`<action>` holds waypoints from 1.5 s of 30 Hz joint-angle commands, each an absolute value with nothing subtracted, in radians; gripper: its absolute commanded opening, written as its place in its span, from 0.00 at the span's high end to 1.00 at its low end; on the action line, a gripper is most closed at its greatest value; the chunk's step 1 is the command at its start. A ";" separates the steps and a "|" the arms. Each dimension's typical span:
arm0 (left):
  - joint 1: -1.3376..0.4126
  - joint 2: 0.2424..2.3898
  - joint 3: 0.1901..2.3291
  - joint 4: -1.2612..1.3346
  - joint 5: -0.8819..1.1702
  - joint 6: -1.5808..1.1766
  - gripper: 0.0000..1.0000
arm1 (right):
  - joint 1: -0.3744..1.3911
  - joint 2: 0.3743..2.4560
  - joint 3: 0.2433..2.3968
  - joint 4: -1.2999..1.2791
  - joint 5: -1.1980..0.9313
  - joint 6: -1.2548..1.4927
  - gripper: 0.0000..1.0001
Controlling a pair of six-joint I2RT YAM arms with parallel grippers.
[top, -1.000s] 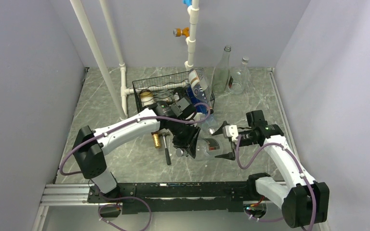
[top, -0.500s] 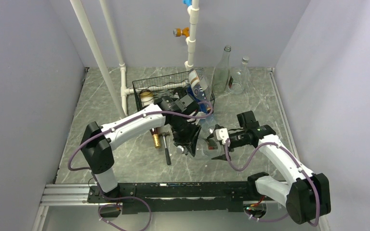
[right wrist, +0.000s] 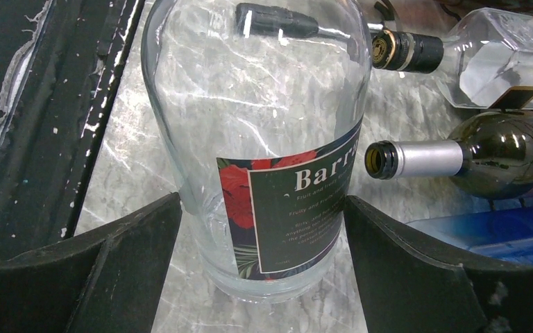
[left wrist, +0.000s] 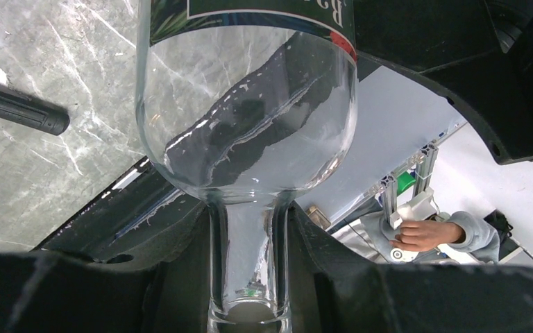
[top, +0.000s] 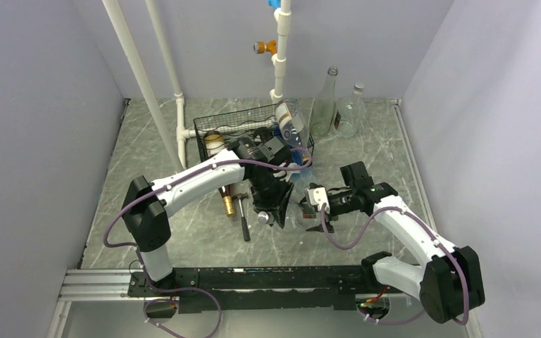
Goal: Take the wine bottle off the wine rack
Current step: Place the wine bottle at the center of the board.
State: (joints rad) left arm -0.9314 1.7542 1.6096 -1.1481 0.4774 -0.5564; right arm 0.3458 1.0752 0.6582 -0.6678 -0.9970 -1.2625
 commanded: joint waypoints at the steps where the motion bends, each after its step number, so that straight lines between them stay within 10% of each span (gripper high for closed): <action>1: -0.927 1.716 1.673 -1.041 0.587 -0.532 0.83 | 0.373 1.097 0.648 -0.629 -0.995 -1.248 0.12; 28: -0.891 1.718 1.593 -0.968 0.667 -0.548 0.39 | 0.422 1.165 0.646 -0.608 -0.965 -1.226 0.12; 45: -0.877 1.624 1.484 -0.865 0.714 -0.541 0.32 | 0.404 1.175 0.649 -0.616 -0.962 -1.226 0.09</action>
